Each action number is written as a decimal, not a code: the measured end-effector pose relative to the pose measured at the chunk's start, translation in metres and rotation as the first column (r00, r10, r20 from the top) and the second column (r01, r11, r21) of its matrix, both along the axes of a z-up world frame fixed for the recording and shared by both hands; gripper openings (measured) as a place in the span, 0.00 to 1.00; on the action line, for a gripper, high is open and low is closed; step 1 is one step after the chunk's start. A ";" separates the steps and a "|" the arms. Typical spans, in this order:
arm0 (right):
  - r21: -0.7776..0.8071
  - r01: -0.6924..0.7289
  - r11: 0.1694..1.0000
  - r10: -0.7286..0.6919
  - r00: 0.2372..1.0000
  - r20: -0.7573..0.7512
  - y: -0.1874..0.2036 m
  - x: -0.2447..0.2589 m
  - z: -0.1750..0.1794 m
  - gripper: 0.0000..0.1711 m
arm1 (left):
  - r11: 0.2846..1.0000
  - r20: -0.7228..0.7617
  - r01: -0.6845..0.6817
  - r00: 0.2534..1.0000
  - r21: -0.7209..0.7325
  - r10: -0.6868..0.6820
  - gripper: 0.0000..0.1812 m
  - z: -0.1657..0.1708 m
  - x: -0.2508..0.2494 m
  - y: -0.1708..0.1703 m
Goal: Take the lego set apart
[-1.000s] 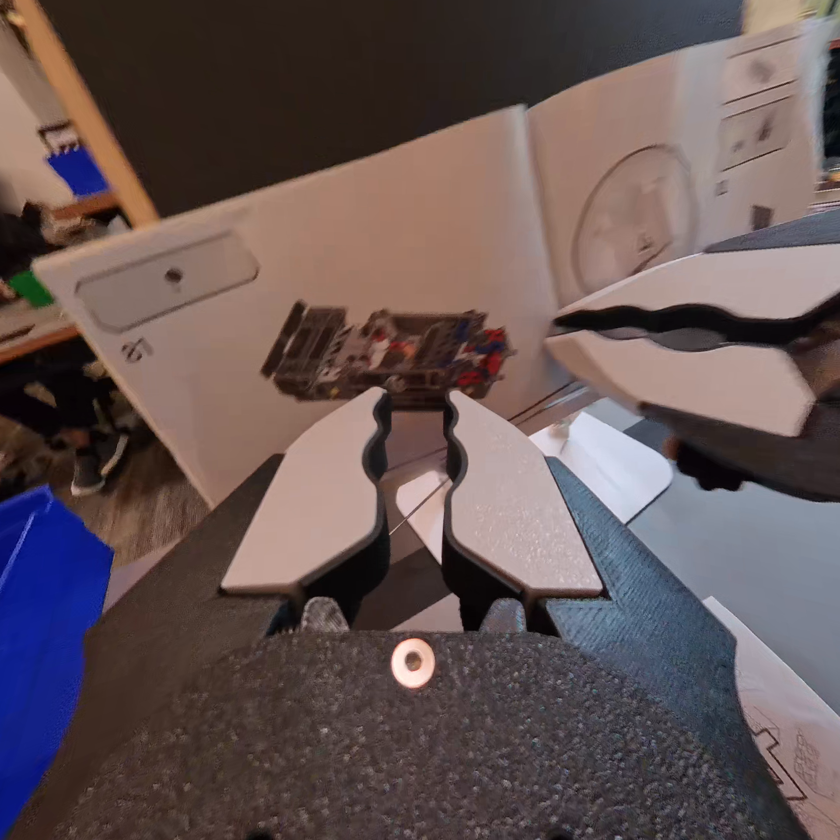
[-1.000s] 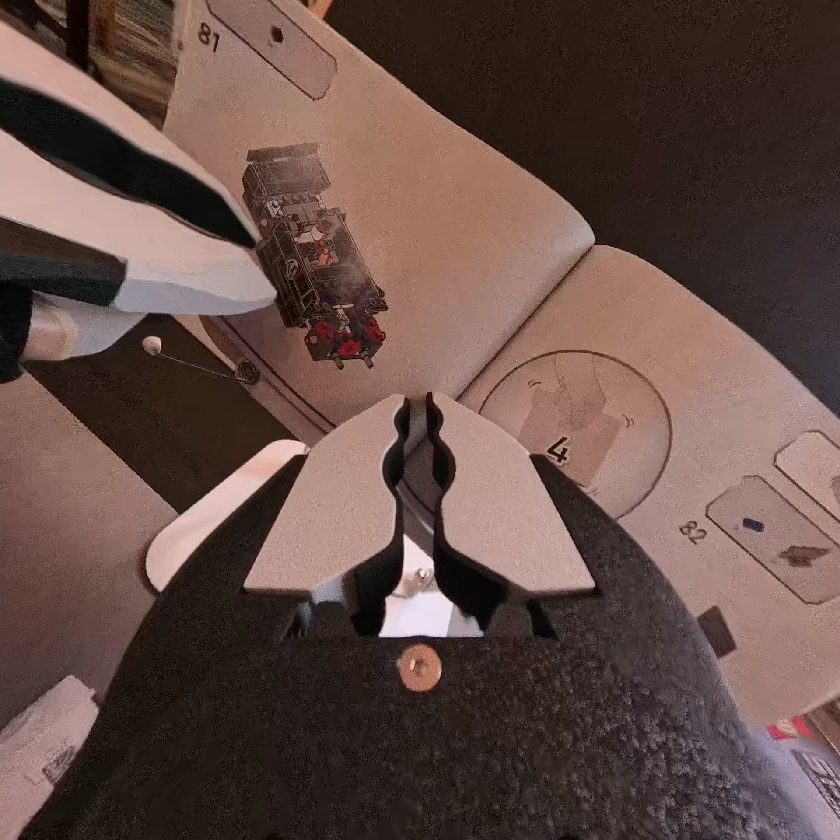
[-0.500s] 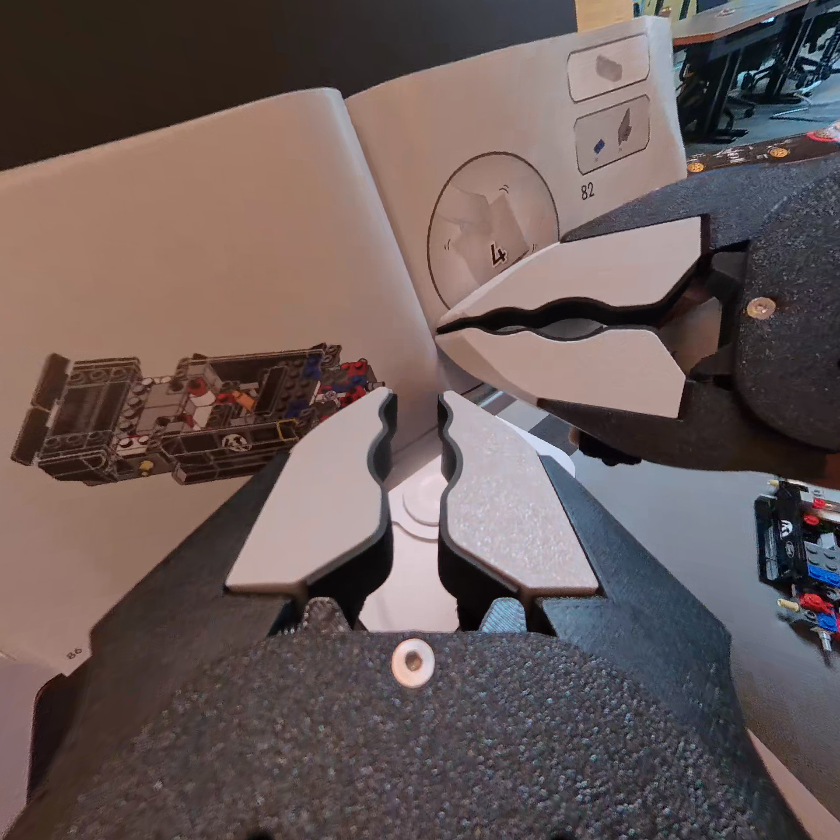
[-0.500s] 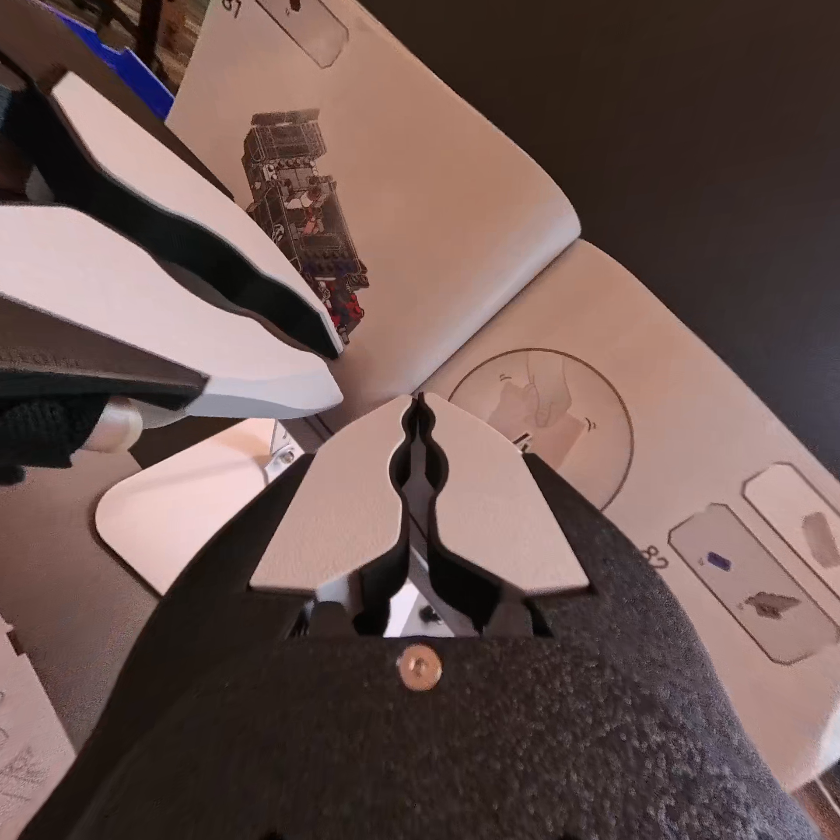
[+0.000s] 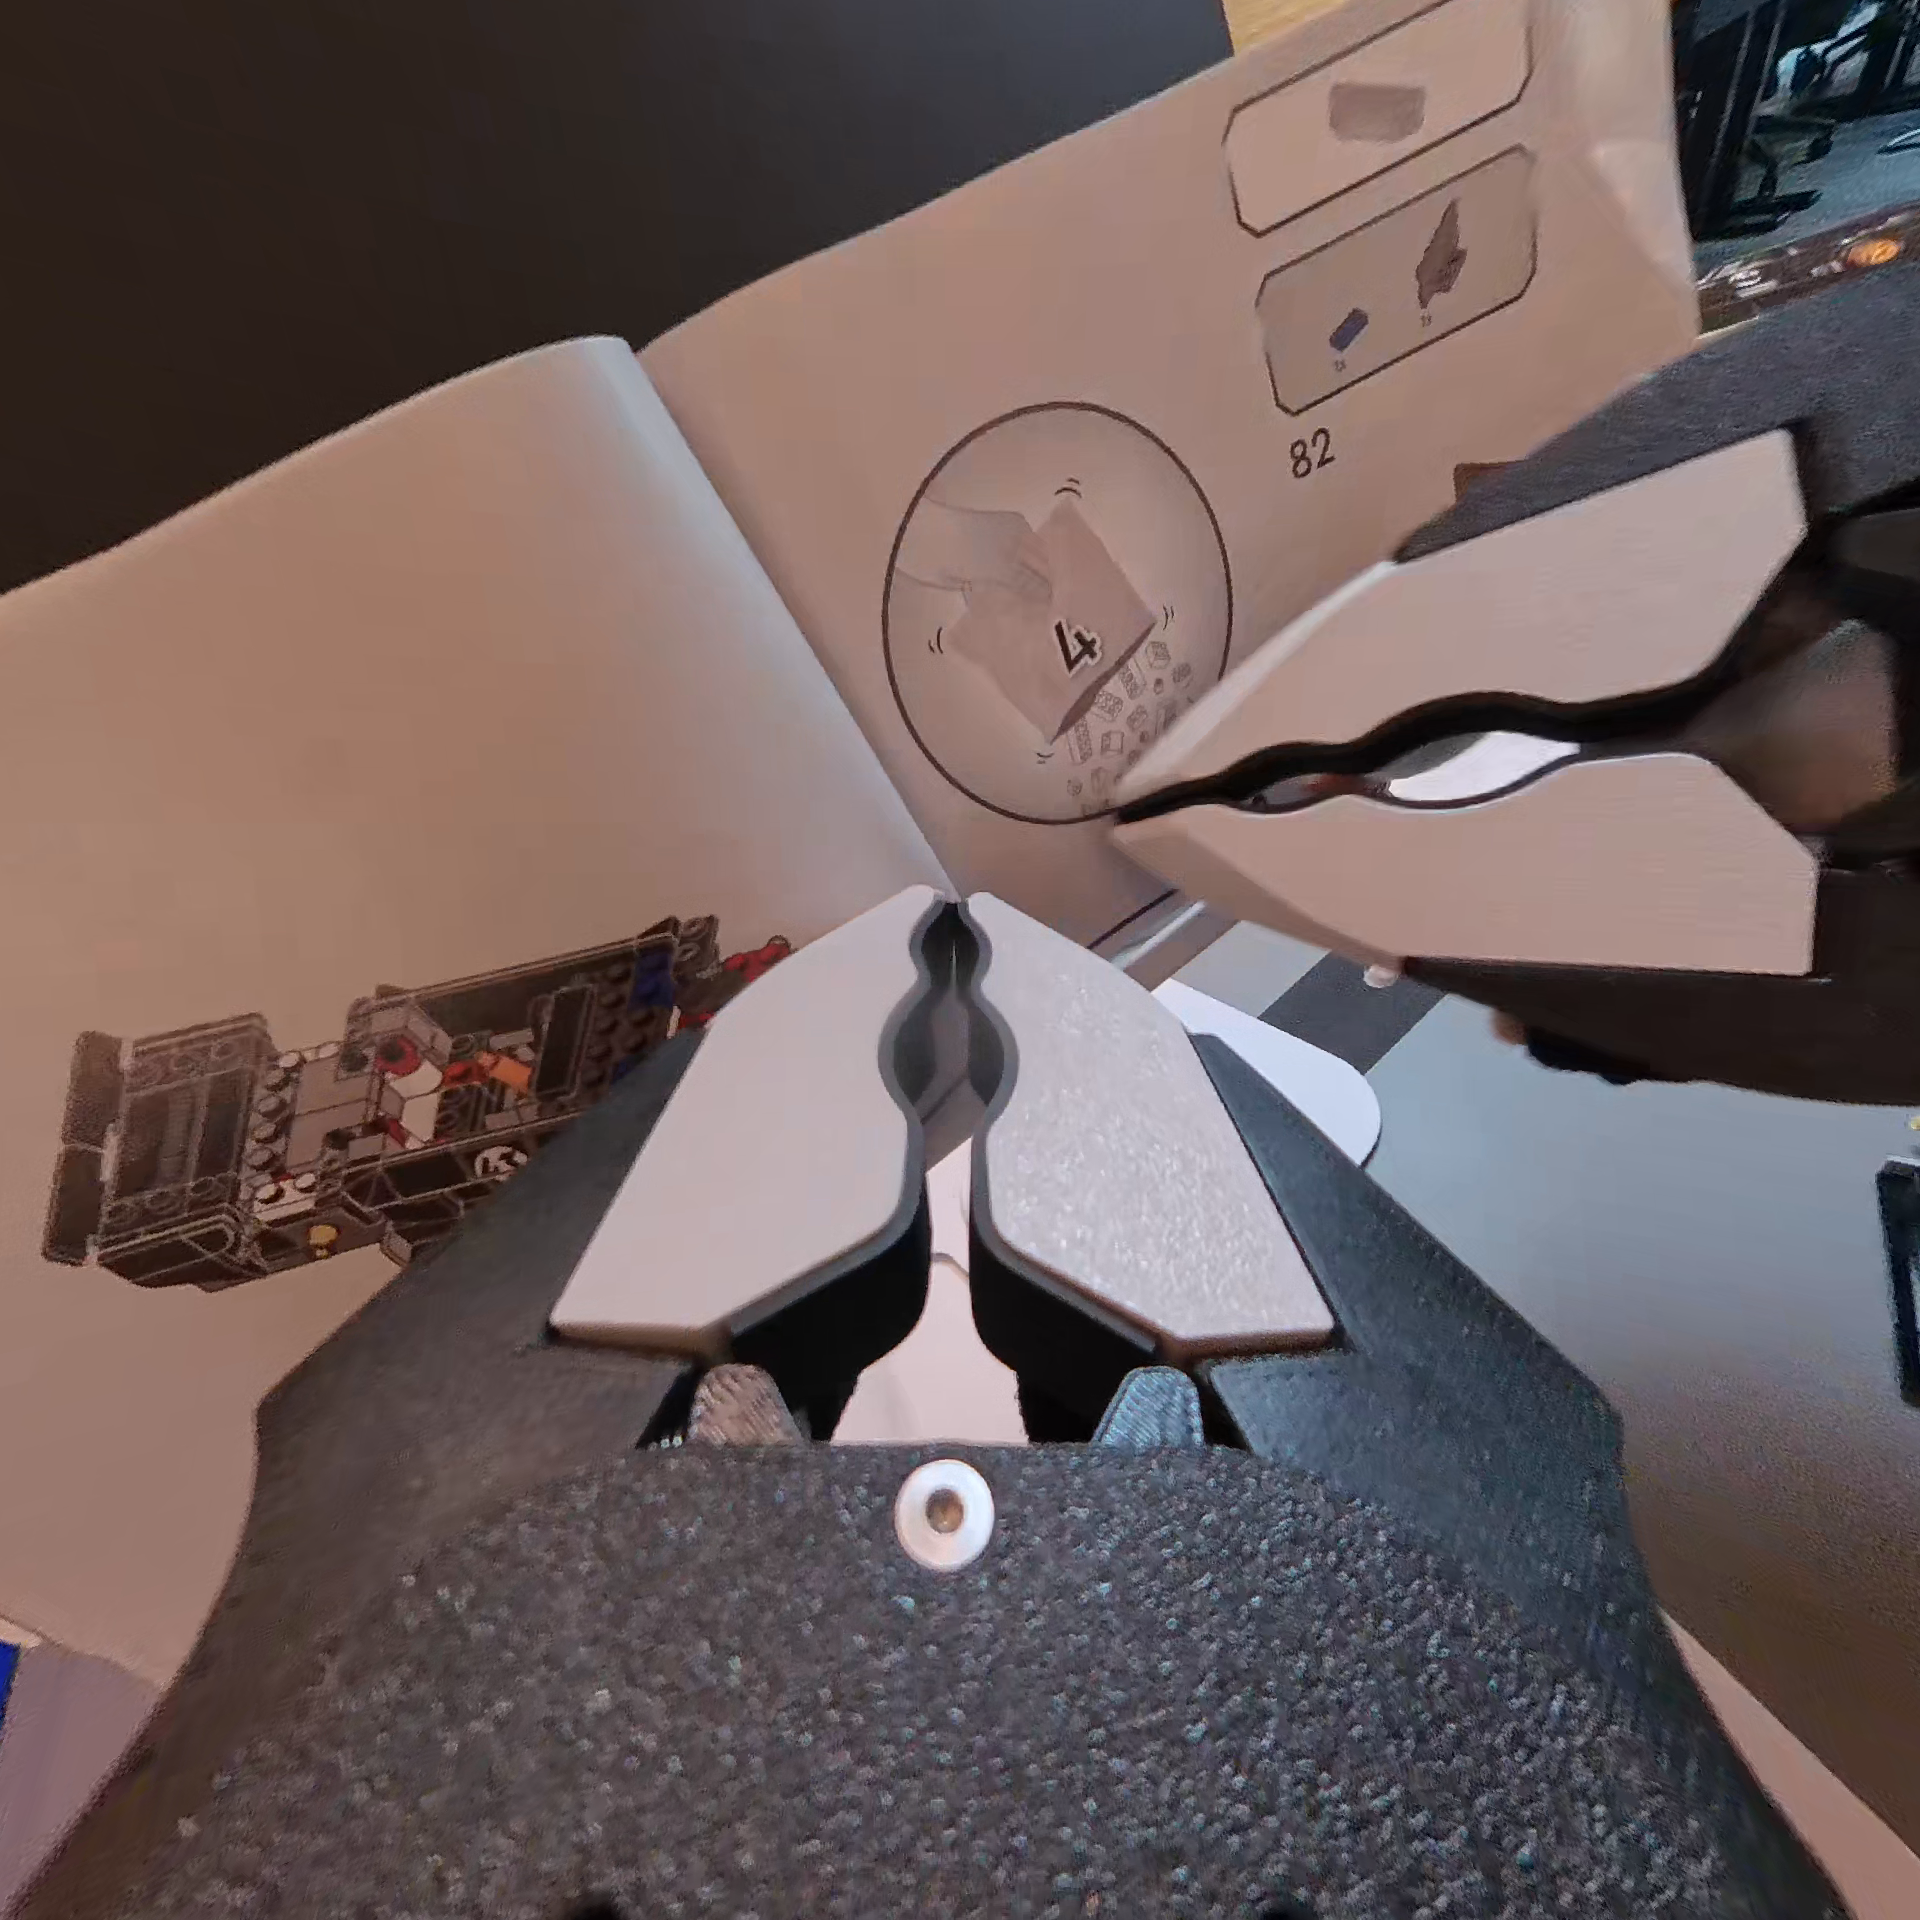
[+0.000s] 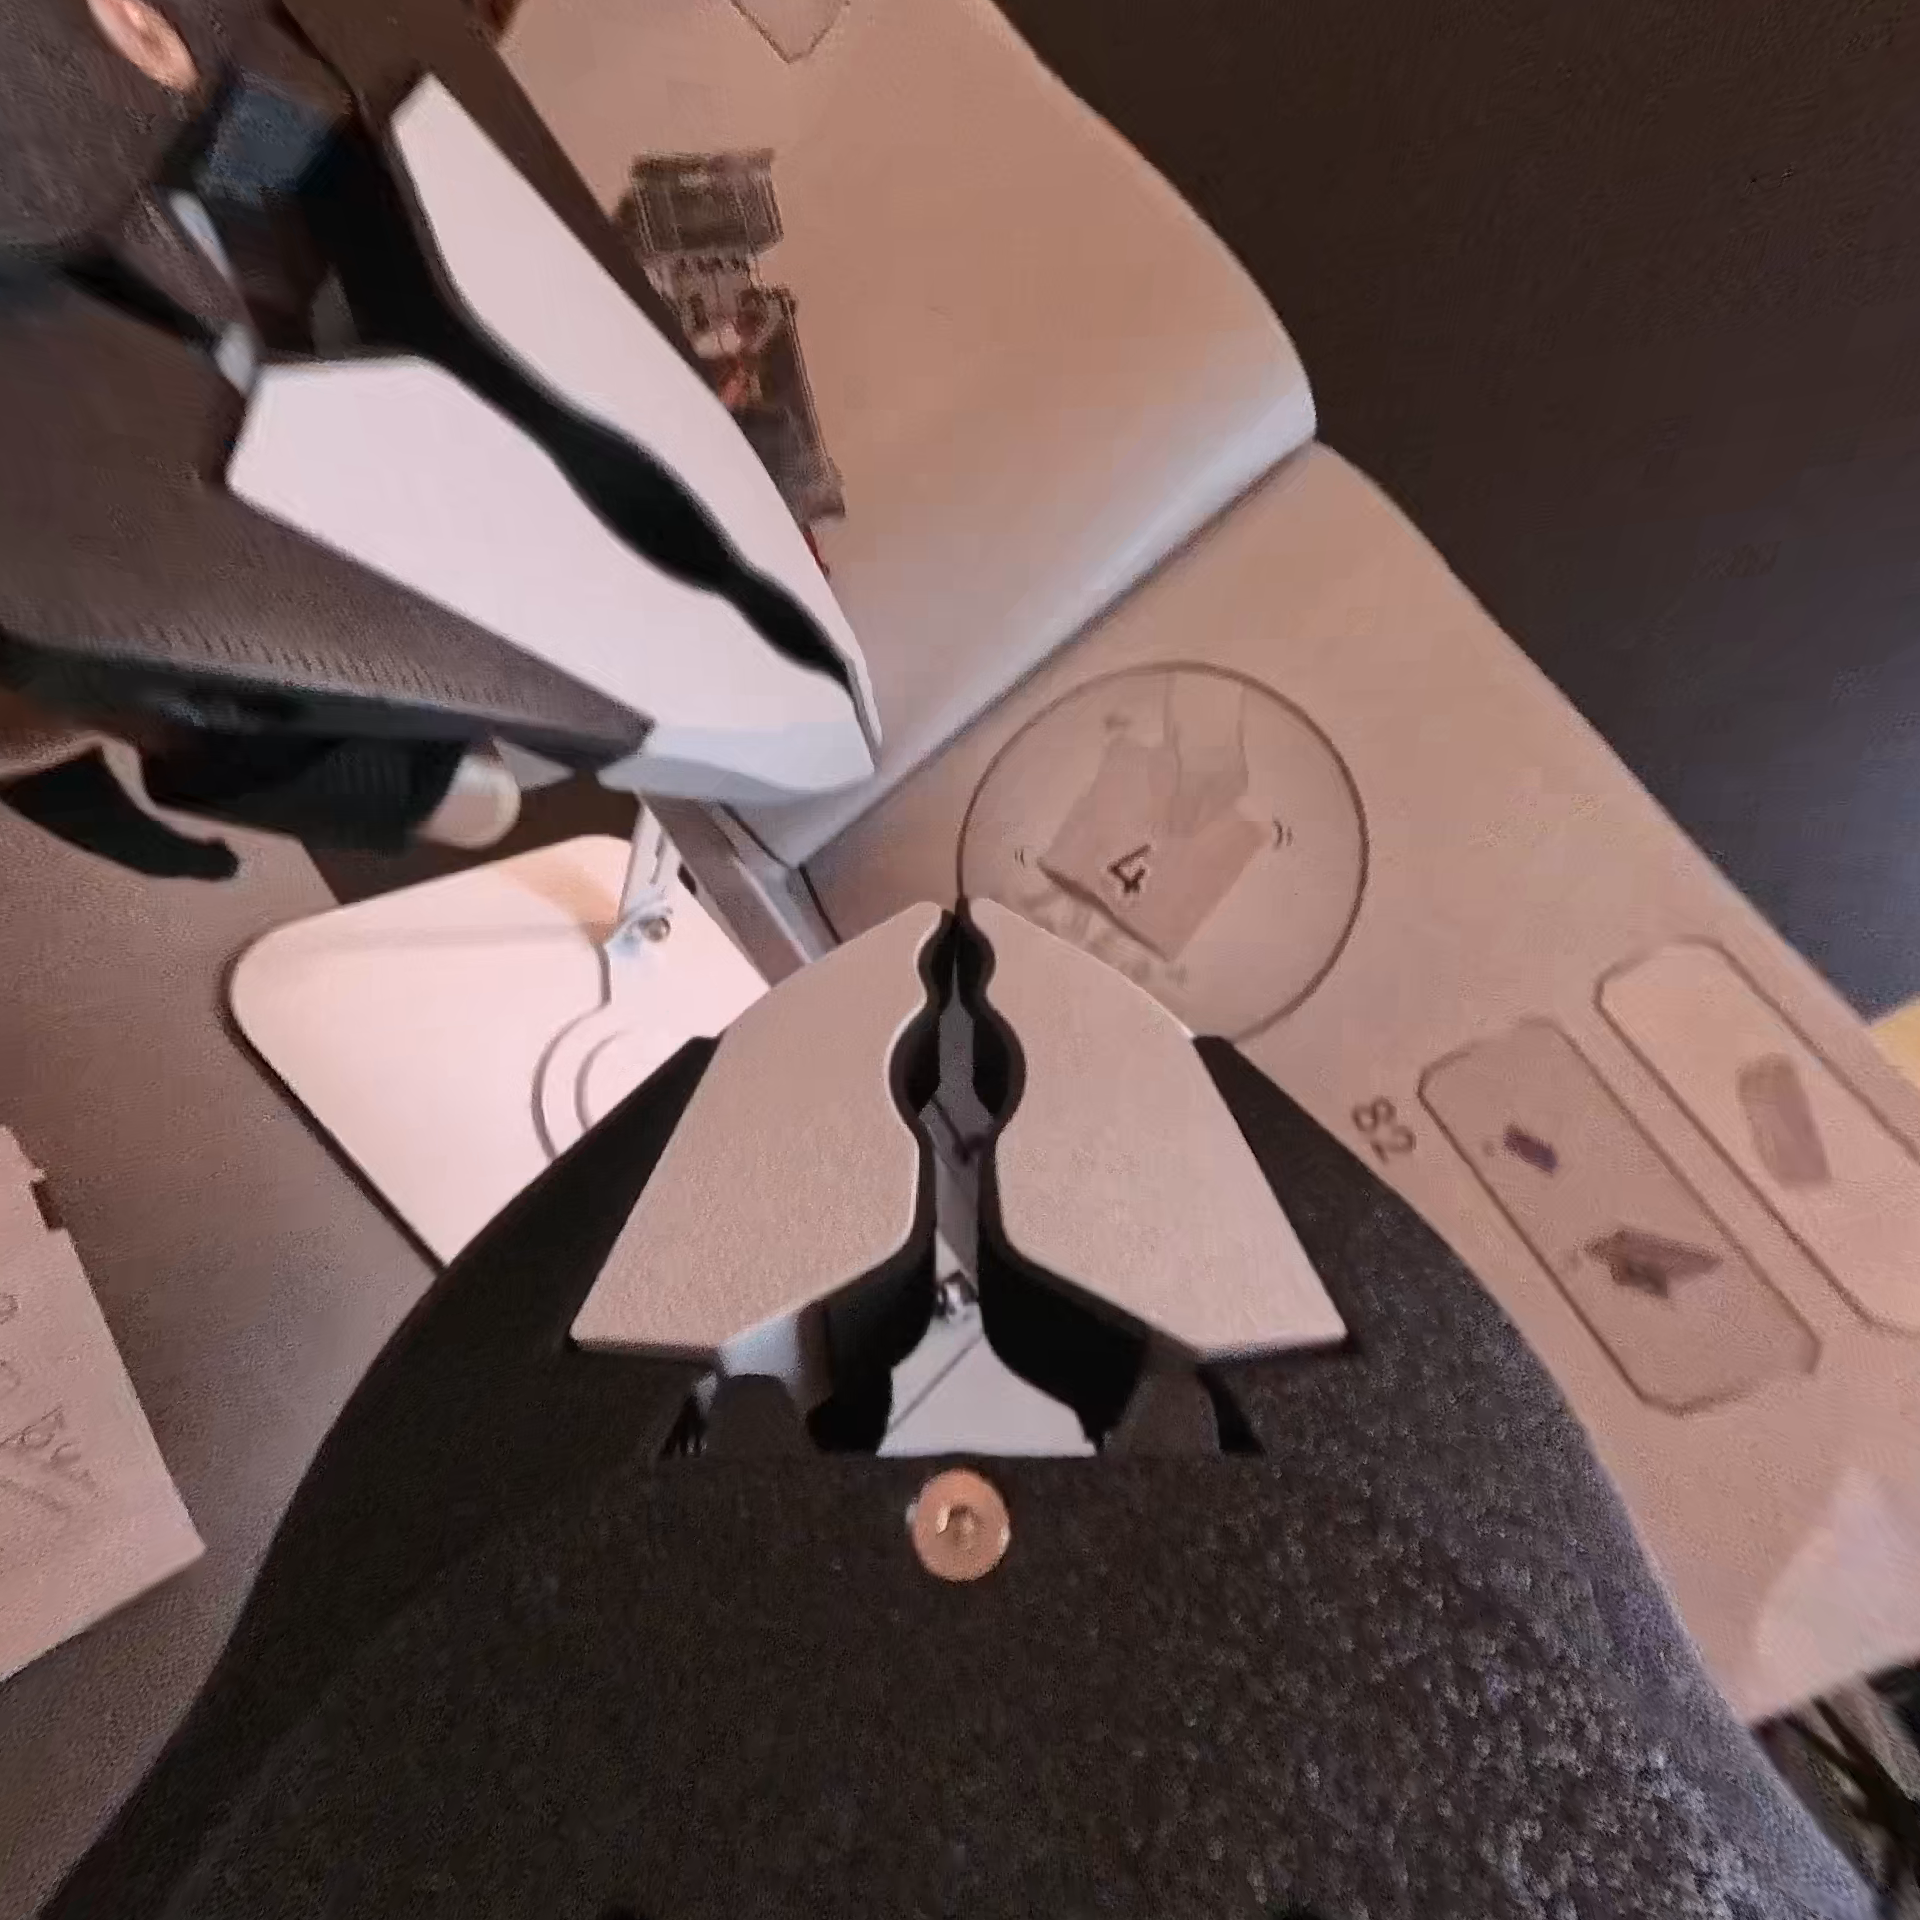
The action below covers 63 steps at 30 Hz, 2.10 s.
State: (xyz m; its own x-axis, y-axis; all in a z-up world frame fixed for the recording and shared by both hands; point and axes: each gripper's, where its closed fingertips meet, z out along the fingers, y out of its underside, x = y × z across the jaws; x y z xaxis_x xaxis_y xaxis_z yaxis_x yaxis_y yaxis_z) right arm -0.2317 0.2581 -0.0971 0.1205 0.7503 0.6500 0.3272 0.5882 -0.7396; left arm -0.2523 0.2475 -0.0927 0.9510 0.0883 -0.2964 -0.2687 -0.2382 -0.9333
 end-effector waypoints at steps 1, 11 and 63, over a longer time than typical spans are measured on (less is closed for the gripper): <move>0.007 0.043 0.999 -0.043 0.999 0.018 0.008 0.008 -0.006 0.00 | 1.000 -0.013 -0.003 1.000 0.001 0.003 0.00 0.000 0.000 0.000; -0.063 0.073 0.995 -0.073 0.997 0.004 0.054 0.017 0.009 0.00 | 0.999 -0.166 -0.051 0.985 -0.012 0.048 0.00 0.008 -0.007 0.002; 0.940 -0.256 0.226 -0.354 0.877 0.324 0.055 0.047 -0.008 0.02 | 0.976 -0.433 -0.036 0.899 -0.216 -0.062 0.00 -0.006 0.008 0.040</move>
State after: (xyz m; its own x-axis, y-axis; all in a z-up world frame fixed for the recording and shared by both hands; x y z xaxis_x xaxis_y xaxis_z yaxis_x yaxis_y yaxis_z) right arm -0.1849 0.3128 -0.1049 -0.3501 -0.4627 0.8144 0.4372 0.6882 0.5790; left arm -0.2443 0.2875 -0.0985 0.7231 -0.0351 -0.6899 -0.6396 -0.4113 -0.6494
